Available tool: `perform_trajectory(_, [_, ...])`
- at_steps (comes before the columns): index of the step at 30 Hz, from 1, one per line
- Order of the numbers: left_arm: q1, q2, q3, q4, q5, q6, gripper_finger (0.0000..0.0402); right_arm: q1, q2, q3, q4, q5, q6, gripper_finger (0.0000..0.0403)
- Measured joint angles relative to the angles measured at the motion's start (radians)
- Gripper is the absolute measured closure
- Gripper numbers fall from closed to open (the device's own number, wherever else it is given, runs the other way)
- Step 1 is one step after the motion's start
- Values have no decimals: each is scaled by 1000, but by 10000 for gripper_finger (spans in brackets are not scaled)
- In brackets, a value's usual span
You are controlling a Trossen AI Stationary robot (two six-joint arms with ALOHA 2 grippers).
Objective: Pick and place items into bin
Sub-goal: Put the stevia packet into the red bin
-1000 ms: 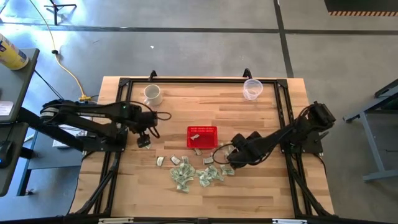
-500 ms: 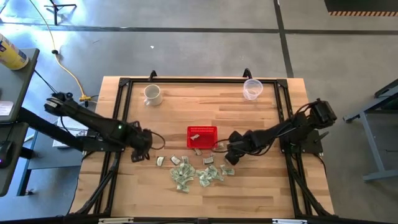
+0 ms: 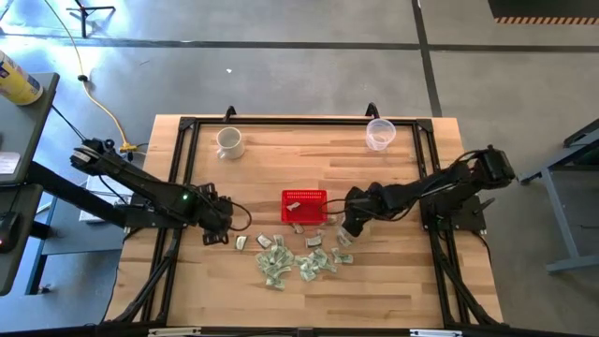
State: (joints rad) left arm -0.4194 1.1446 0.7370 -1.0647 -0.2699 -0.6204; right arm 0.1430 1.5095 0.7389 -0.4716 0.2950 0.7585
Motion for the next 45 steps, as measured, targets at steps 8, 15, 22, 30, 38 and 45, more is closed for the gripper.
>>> perform_trajectory(8, [0, 0, 11, 73, 36, -52, 53, -90, -201, 11, 12, 24, -82, 227])
perform_trajectory(15, [0, -1, 47, 166, 25, -162, 53, -202, -386, 11, 34, 64, -164, 222])
perform_trajectory(22, [1, 16, 48, 182, 110, -261, 54, -286, -467, 11, 19, -5, -347, 213])
perform_trajectory(30, [108, 136, 47, -73, 267, -34, 107, -286, -486, 12, 21, -17, -585, 212])
perform_trajectory(38, [356, 316, 48, -52, 298, 341, 151, -301, -483, 12, 14, -42, -577, 212])
perform_trajectory(45, [379, 377, 70, 25, 215, 496, 151, -301, -483, 12, -79, -48, -476, 212])
